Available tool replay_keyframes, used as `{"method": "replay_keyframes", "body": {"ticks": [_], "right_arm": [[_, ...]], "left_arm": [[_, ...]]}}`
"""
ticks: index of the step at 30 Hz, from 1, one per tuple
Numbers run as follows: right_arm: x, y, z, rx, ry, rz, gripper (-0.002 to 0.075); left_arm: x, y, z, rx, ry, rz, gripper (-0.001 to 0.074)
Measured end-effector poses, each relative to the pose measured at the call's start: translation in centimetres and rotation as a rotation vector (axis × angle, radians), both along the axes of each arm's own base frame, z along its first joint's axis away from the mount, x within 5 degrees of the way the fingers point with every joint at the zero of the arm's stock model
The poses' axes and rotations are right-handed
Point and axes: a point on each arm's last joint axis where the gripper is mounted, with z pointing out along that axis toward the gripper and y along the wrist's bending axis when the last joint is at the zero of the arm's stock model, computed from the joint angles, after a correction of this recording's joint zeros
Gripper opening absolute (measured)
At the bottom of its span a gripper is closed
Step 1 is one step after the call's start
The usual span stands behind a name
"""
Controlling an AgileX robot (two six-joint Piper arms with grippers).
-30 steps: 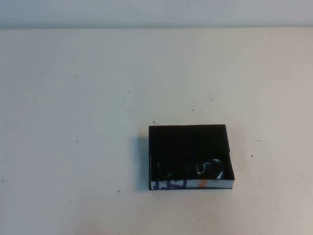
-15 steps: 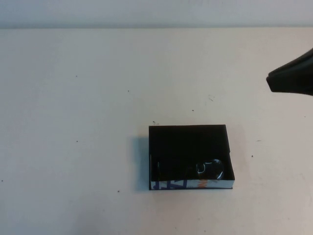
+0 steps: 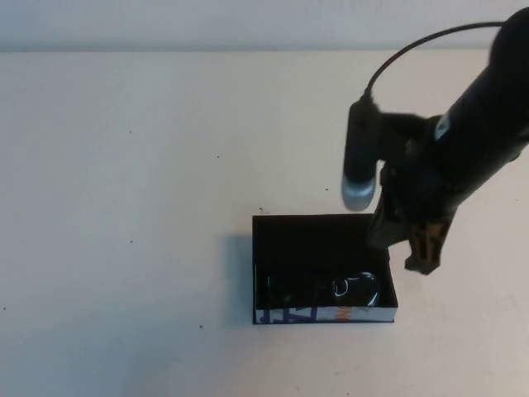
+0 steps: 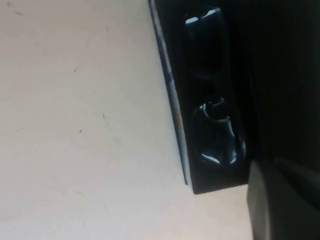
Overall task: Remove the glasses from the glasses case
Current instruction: Pick up the glasses from the glasses case
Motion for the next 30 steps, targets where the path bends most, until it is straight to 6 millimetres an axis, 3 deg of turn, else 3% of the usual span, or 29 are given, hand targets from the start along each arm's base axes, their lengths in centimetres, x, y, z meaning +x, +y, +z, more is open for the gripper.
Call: {"method": "replay_keyframes", "body": {"ticks": [7,12,15,22,30], "right_arm": [[1.0,4.4,-5.0,-0.105,0.0,0.109,-0.002],[1.5,6.3,-7.3,-0.119,-0.025,0.117,-0.0014],[1.9,6.6,-8.4,-0.121,0.003,0.066,0.0024],[2.0,6.8,-9.2,-0.127,0.033,0.051,0.0251],[2.5,7.1,-10.7,-0.144,0.058,0.05,0.0283]], "left_arm": [[0.0,0.0,0.0,0.0,0.0,0.0,-0.0004],[0.0,0.0,0.0,0.0,0.0,0.0,-0.0004],[0.0,0.0,0.0,0.0,0.0,0.0,-0.0004],[0.0,0.0,0.0,0.0,0.0,0.0,-0.0004],[0.0,0.0,0.0,0.0,0.0,0.0,-0.0004]]}}
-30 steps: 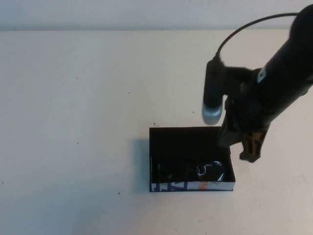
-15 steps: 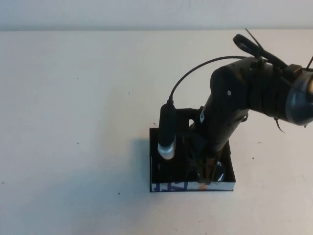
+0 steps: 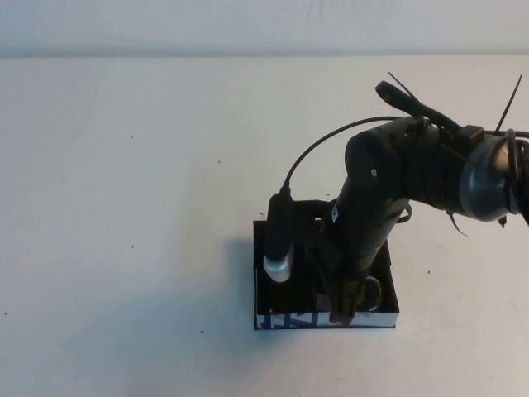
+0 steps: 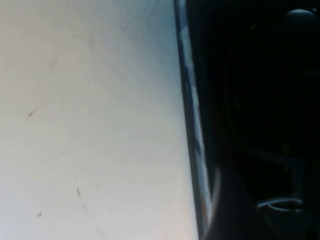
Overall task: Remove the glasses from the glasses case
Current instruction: Pick up the glasses from the glasses case
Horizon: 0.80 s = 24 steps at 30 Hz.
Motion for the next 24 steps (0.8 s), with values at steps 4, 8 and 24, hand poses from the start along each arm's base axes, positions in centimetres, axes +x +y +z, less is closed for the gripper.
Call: {"method": "replay_keyframes", "body": {"ticks": [4,8,24], "right_arm": [[0.12,0.09,-0.12,0.0,0.0,-0.002,0.0286],[0.15,0.11,-0.15,0.001,-0.001,-0.002,0.0286],[1.0,0.31,-0.77,0.0,-0.07,0.005,0.0287]], "left_arm": [[0.0,0.0,0.0,0.0,0.0,0.0,-0.0004],[0.0,0.0,0.0,0.0,0.0,0.0,-0.0004],[0.0,0.0,0.0,0.0,0.0,0.0,-0.0004]]}}
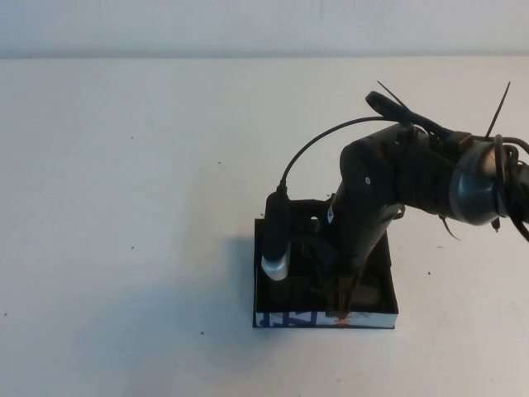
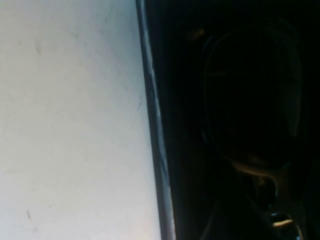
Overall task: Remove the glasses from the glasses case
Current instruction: Pick up the glasses from the glasses case
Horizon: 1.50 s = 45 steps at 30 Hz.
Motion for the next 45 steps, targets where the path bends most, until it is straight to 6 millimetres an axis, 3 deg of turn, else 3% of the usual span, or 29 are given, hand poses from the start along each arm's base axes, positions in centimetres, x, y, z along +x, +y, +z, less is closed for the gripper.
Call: {"method": "replay_keyframes", "body": {"ticks": [11,21,34,45], "right_arm": [[0.2,-0.1,0.0,-0.01,-0.024,-0.002,0.0295],[0.9,0.7,3.1,0.031,-0.011,-0.081,0.0358],[0.7,0.8,1.0,-0.023,0.099,-0.085,0.0359],[1.0,0.5,0.1,-0.076,0.083,-0.071,0.0359]], "left_arm": [[0.0,0.0,0.0,0.0,0.0,0.0,-0.0004],[0.0,0.0,0.0,0.0,0.0,0.0,-0.0004],[0.0,0.0,0.0,0.0,0.0,0.0,-0.0004],[0.0,0.0,0.0,0.0,0.0,0.0,-0.0004]]}}
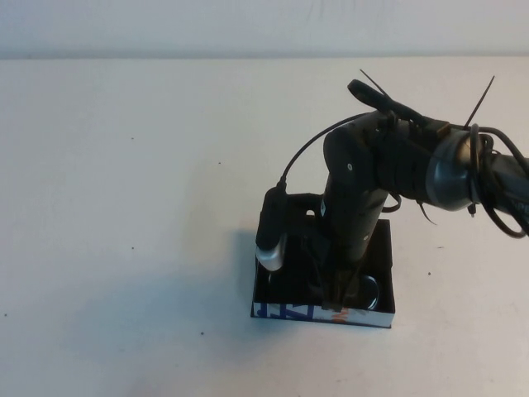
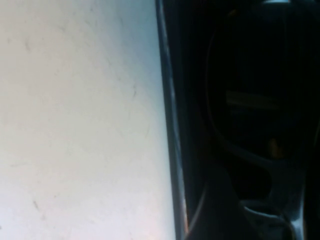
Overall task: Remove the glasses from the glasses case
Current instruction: Pick up the glasses from the glasses case
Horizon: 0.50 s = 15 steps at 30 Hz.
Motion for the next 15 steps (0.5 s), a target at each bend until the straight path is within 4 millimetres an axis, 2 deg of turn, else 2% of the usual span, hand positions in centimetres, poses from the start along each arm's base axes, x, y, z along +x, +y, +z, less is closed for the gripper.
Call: {"method": "replay_keyframes", "body": {"ticks": [11,15], "right_arm": [[0.3,0.3,-0.4,0.023,-0.012,-0.009,0.0358],[0.3,0.5,-1.1,0.031,0.014,-0.02,0.0291]], "left_arm": [[0.0,0.0,0.0,0.0,0.0,0.0,-0.0004],[0.0,0.0,0.0,0.0,0.0,0.0,-0.0004]]}}
